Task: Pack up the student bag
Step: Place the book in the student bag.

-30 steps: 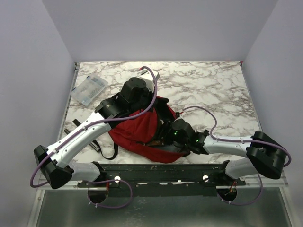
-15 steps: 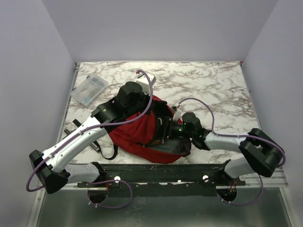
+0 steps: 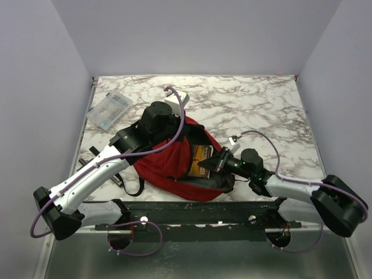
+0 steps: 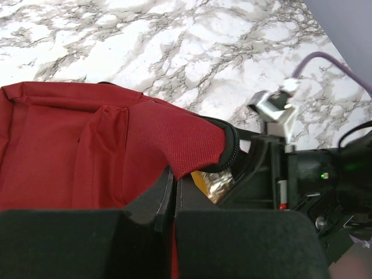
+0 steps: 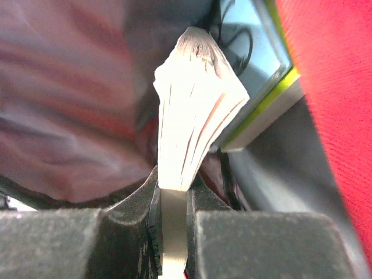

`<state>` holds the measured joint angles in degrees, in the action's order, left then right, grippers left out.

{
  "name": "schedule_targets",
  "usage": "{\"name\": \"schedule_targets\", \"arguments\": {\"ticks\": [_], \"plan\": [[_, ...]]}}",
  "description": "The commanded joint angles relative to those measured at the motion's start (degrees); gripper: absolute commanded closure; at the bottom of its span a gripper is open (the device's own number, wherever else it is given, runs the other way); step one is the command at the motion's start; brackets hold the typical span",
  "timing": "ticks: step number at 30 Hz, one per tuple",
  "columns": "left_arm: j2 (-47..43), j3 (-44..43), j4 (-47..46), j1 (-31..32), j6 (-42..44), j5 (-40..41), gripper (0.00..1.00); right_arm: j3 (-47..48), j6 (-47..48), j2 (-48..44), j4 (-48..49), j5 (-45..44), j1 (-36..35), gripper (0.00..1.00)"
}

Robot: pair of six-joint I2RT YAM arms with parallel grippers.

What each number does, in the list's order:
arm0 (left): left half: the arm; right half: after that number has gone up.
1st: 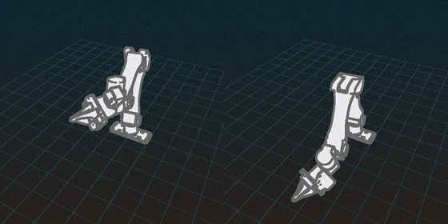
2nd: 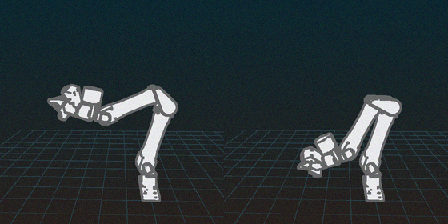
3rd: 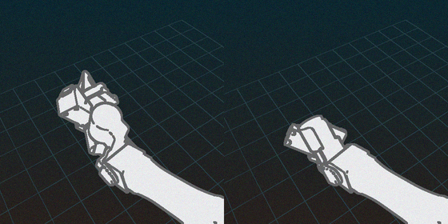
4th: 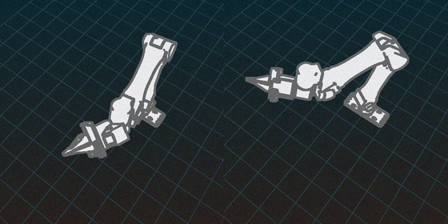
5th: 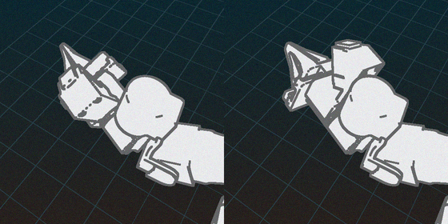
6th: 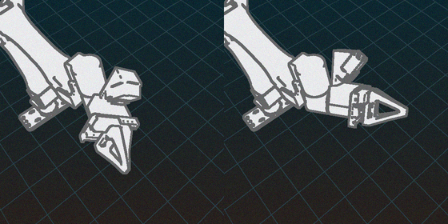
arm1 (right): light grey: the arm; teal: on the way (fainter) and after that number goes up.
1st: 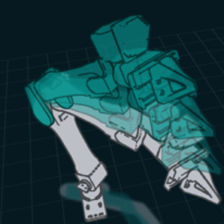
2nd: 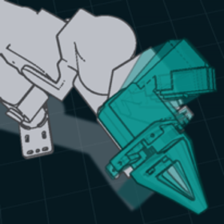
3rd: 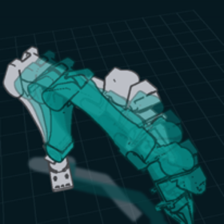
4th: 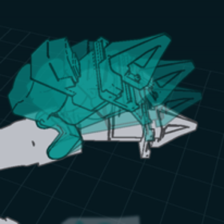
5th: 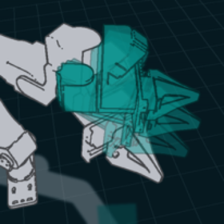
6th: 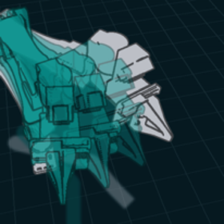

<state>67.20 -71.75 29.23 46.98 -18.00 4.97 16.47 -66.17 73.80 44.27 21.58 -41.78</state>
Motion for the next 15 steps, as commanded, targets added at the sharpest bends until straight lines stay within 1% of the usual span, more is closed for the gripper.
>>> {"name": "schedule_targets", "arguments": {"ticks": [1, 3, 4, 6, 8, 9, 11, 12, 13, 15], "plan": [[0.35, -0.30, -2.96, -0.05, -0.55, -1.84, 1.00, -0.80, -7.49, -10.01, -5.39, -26.35, -1.12, 1.00], [0.63, -0.58, -2.95, -0.13, -0.55, -3.02, 1.00, 0.33, -9.81, -8.38, -4.25, -30.56, -2.67, 0.99], [0.79, -0.65, -2.95, -0.09, -0.50, -3.23, 1.00, 0.76, -10.75, -6.82, -2.59, -32.96, -4.63, 1.00], [0.96, -0.65, -3.05, -0.13, -0.29, -2.72, 1.00, 2.34, -10.83, -3.20, 0.05, -41.04, -10.05, 1.00], [1.15, -0.74, -3.02, -0.06, -0.26, -2.53, 1.00, 5.39, -10.56, 2.00, -0.32, -49.00, -15.41, 1.00], [1.18, -0.57, -3.04, -0.11, -0.43, -2.64, 1.00, 6.38, -10.46, 5.48, 1.06, -49.55, -16.80, 0.99], [1.11, -0.14, -3.18, -0.03, -0.46, -2.66, 1.00, 8.17, -9.57, 11.41, 6.47, -44.14, -17.13, 0.99], [1.17, 0.13, -3.29, 0.01, -0.37, -2.51, 1.00, 8.97, -8.75, 13.10, 7.16, -41.81, -17.39, 0.97], [1.25, 0.50, -3.38, -0.03, -0.22, -2.05, 1.00, 10.24, -7.17, 13.77, 5.90, -40.52, -17.78, 0.90], [1.35, 1.15, -3.56, 0.01, -0.19, -1.64, 1.00, 12.81, -3.18, 14.13, 0.27, -37.88, -17.81, 0.69]]}}
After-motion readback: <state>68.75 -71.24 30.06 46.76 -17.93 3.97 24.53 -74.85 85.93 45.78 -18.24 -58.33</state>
